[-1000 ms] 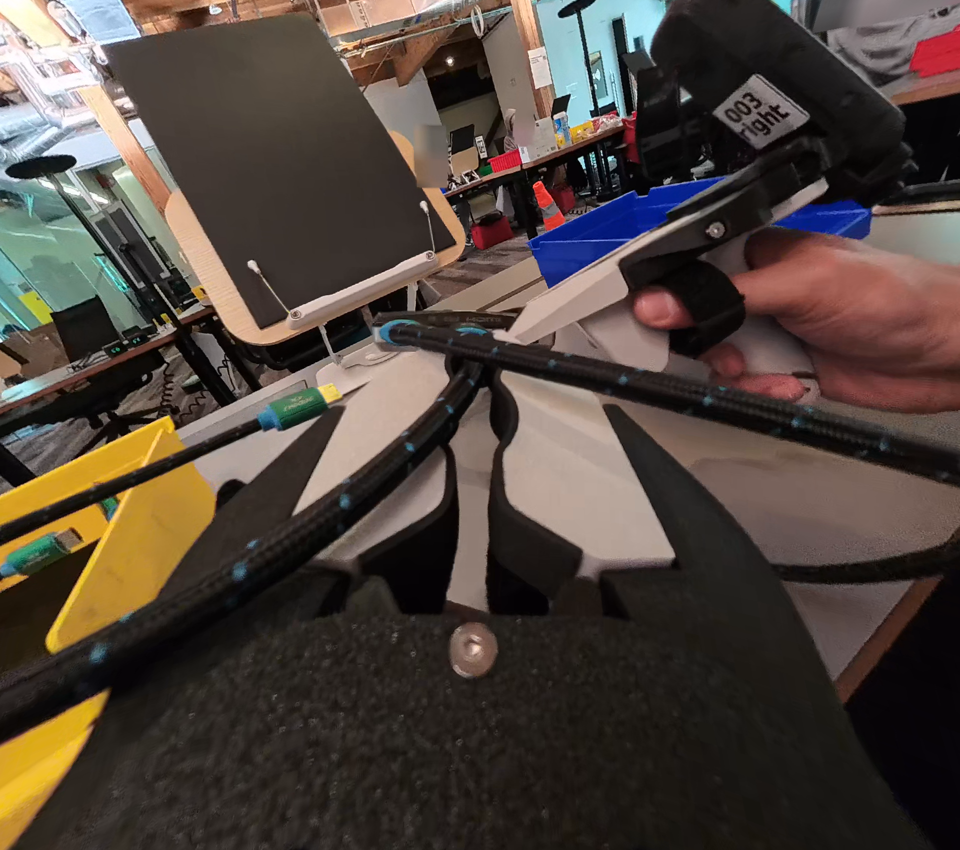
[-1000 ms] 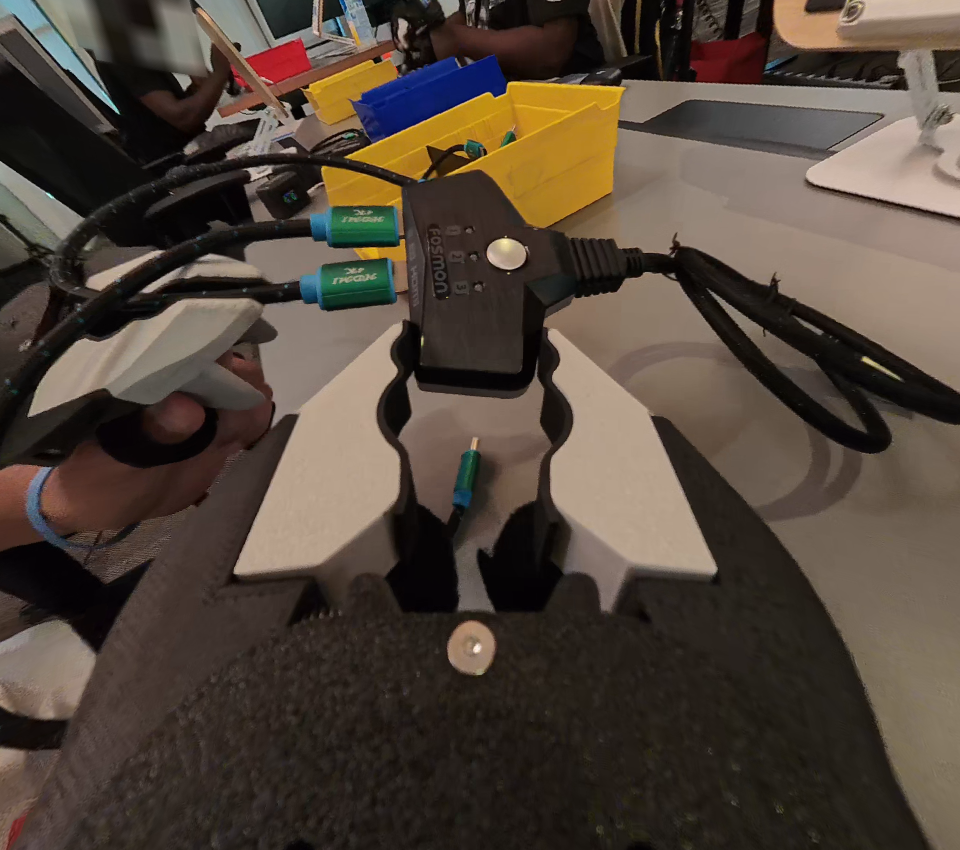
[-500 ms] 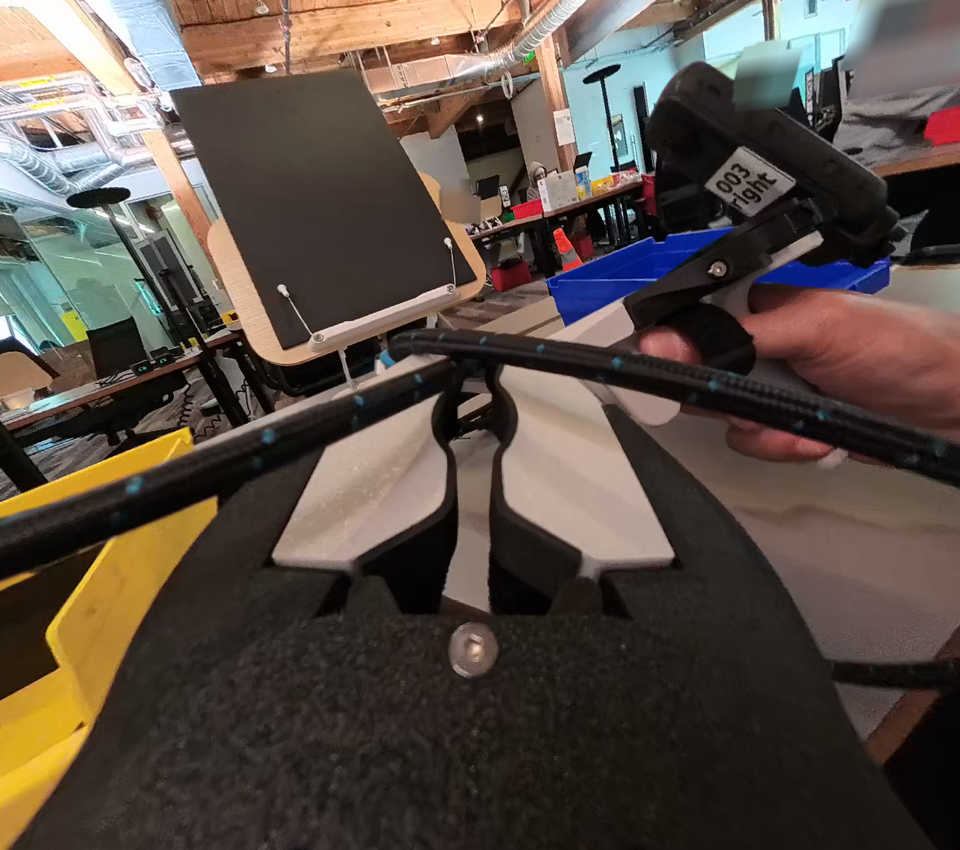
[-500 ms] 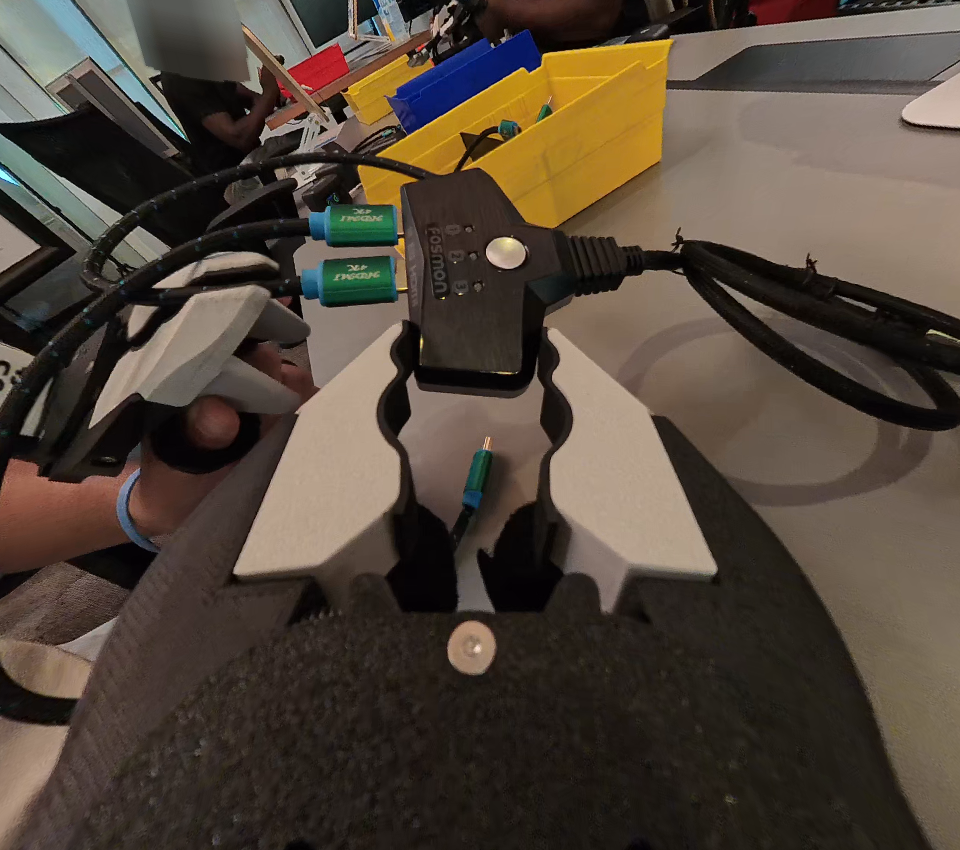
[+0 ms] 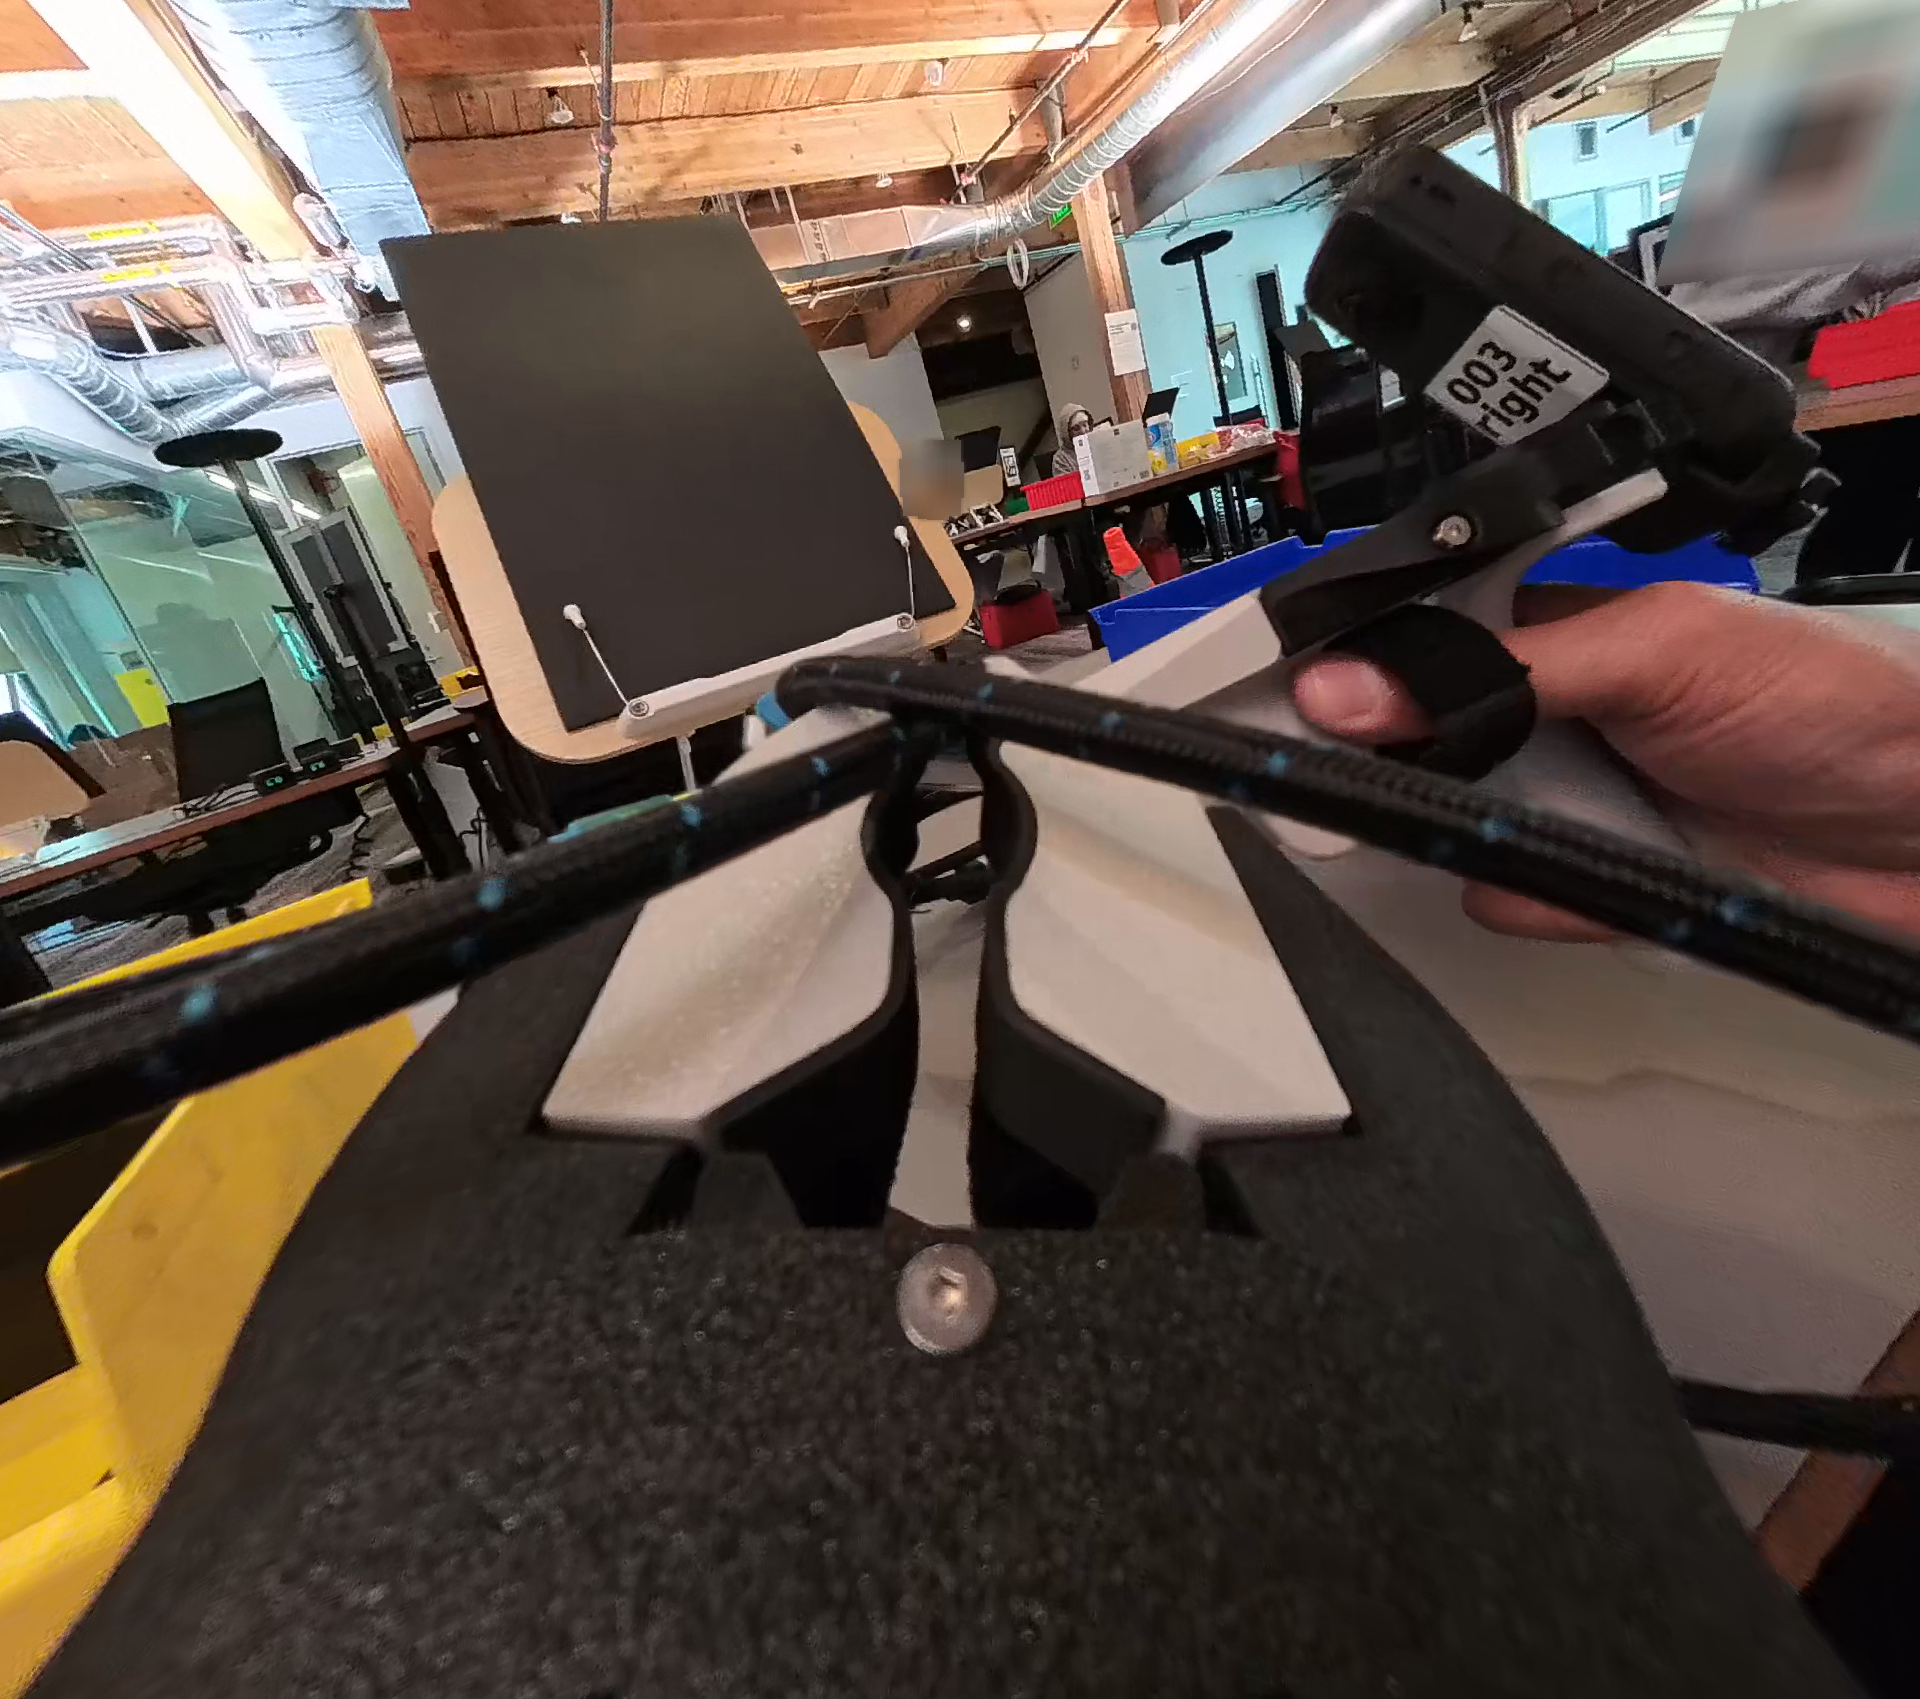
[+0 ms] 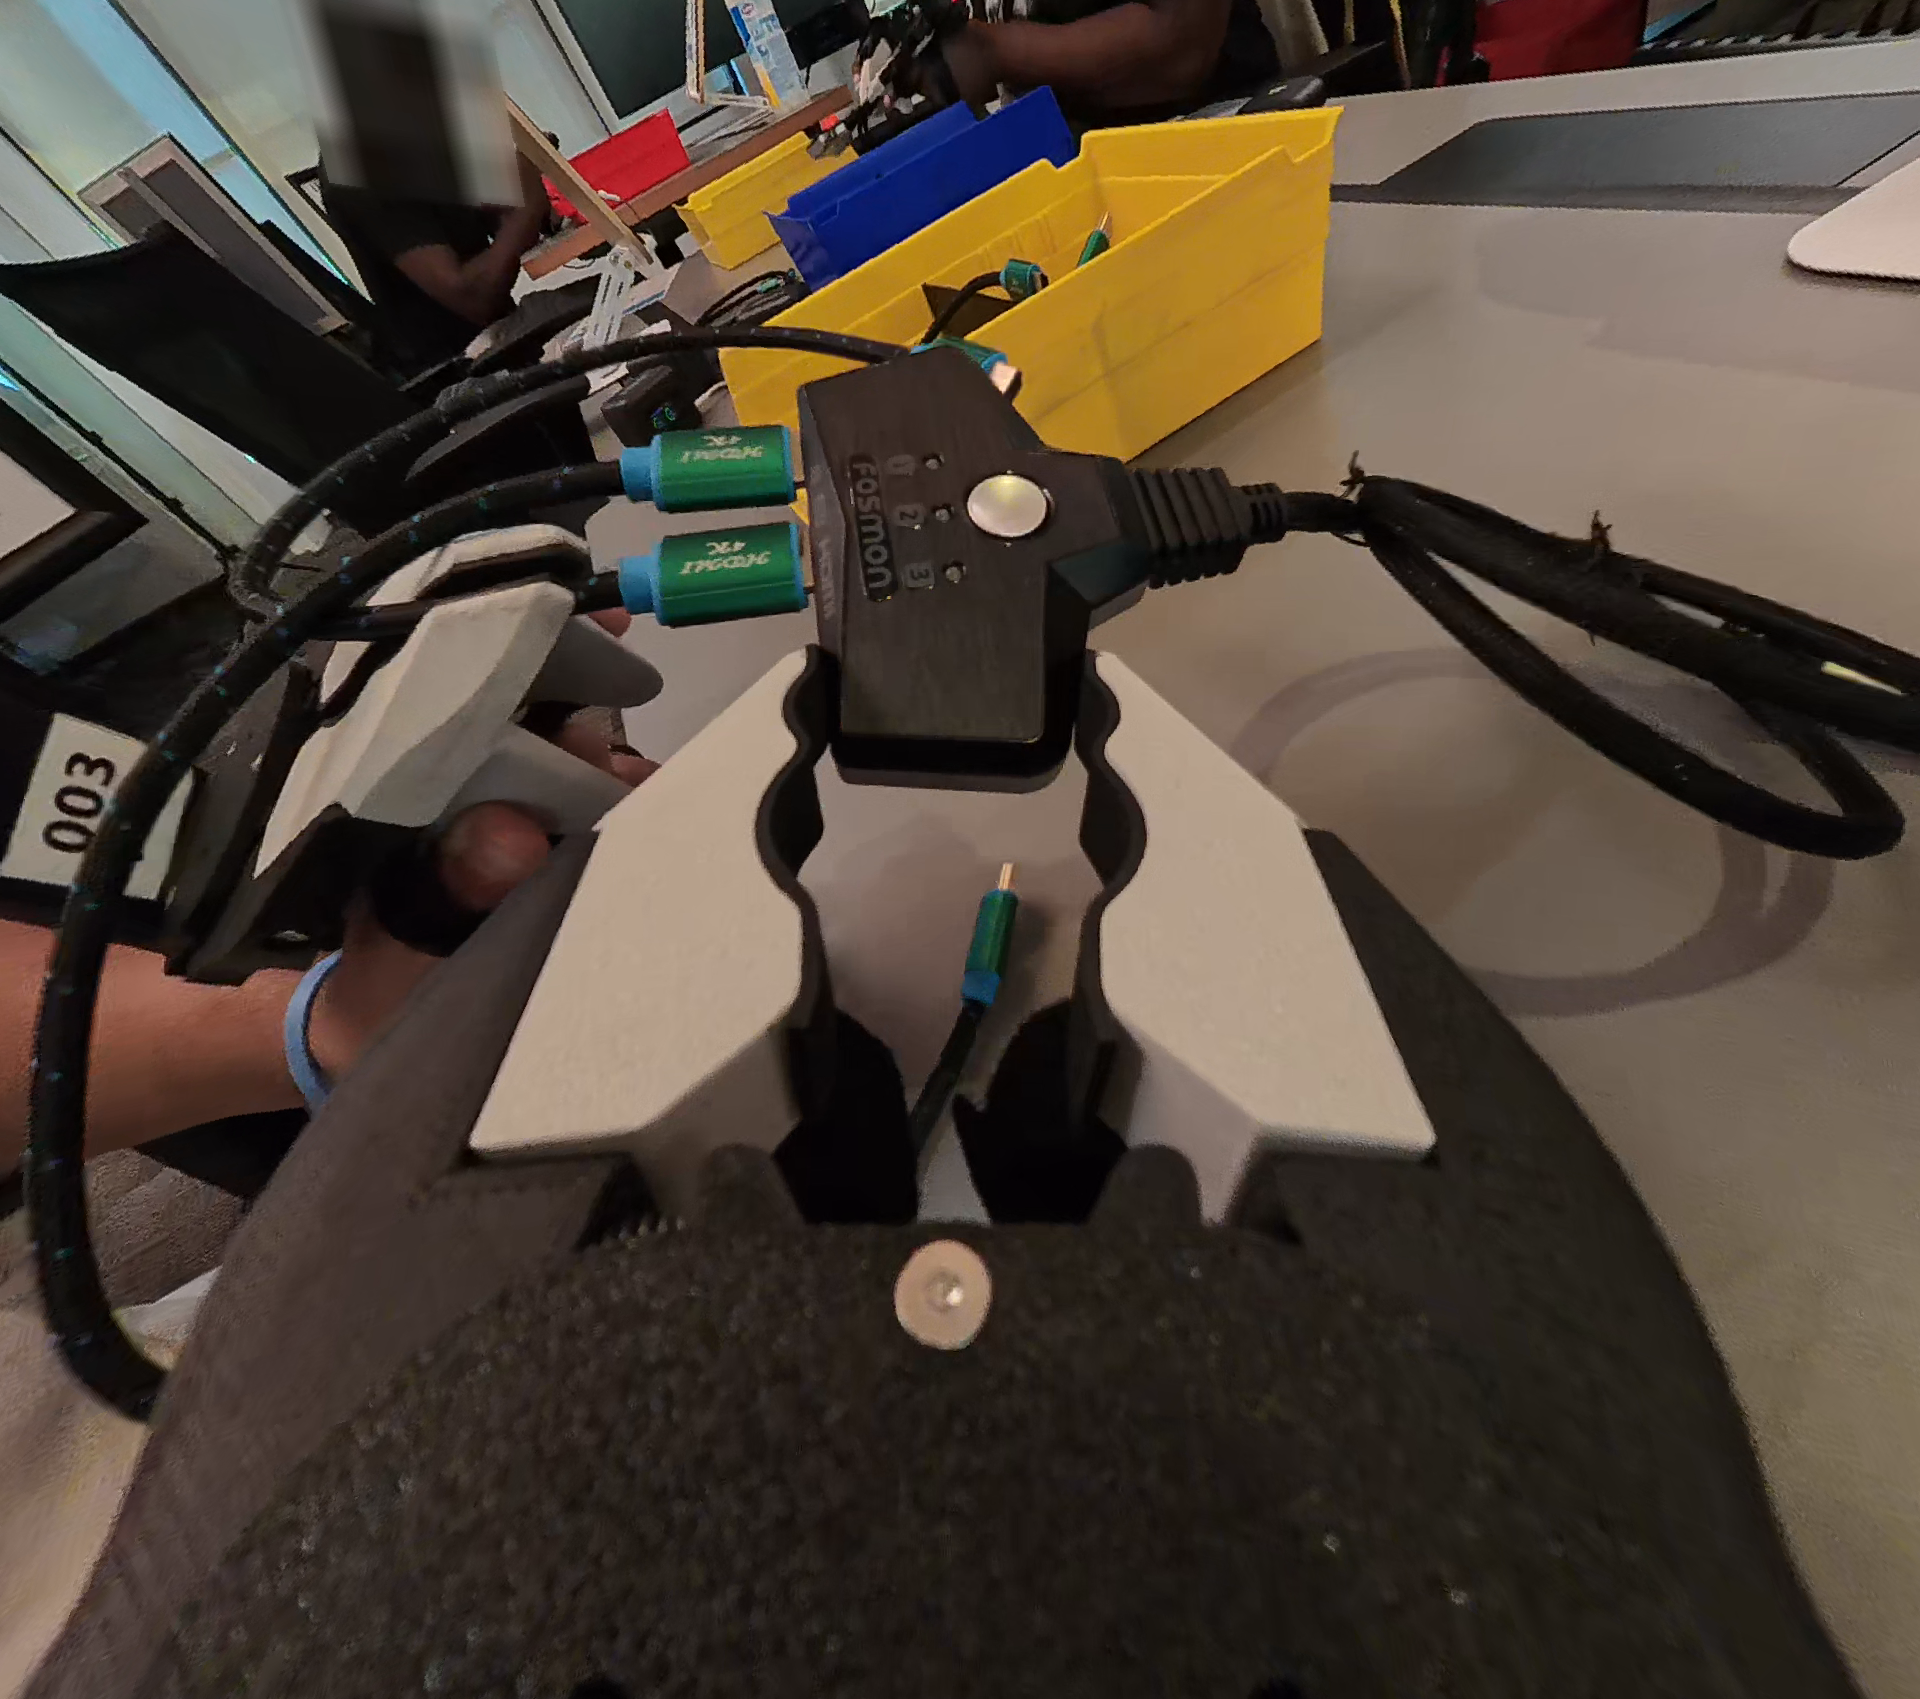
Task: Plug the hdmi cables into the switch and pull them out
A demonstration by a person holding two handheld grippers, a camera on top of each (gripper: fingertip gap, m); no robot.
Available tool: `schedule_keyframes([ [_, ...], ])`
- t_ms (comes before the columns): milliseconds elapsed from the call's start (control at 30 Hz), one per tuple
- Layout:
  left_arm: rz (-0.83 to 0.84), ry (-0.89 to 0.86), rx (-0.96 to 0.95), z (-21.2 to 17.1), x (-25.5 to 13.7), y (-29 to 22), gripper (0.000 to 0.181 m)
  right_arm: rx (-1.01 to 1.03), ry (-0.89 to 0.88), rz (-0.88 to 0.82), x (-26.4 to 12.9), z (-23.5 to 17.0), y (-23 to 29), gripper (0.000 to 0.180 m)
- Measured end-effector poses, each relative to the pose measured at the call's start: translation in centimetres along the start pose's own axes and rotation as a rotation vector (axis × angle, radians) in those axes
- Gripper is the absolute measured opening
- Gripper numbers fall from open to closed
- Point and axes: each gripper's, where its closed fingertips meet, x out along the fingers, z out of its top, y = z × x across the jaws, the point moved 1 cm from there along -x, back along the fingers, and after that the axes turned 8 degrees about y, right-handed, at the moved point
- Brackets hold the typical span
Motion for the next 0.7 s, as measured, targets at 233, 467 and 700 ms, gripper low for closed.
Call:
schedule_keyframes([
  [233, -0.046, 0.114, 0.04, -0.6, 0.7, -0.6, 0.008, -0.034, -0.028, -0.035, -1.2, 1.1, -1.4, 0.048],
  [467, -0.219, 0.346, 0.019, -4.1, -0.9, -1.8, 0.027, -0.158, -0.123, -0.208, -6.3, 6.9, -3.7, 0.047],
  [700, -0.263, 0.433, -0.103, -5.1, -1.0, -1.1, 0.028, -0.46, -0.19, -0.58, -13.8, 17.0, -5.2, 0.047],
])
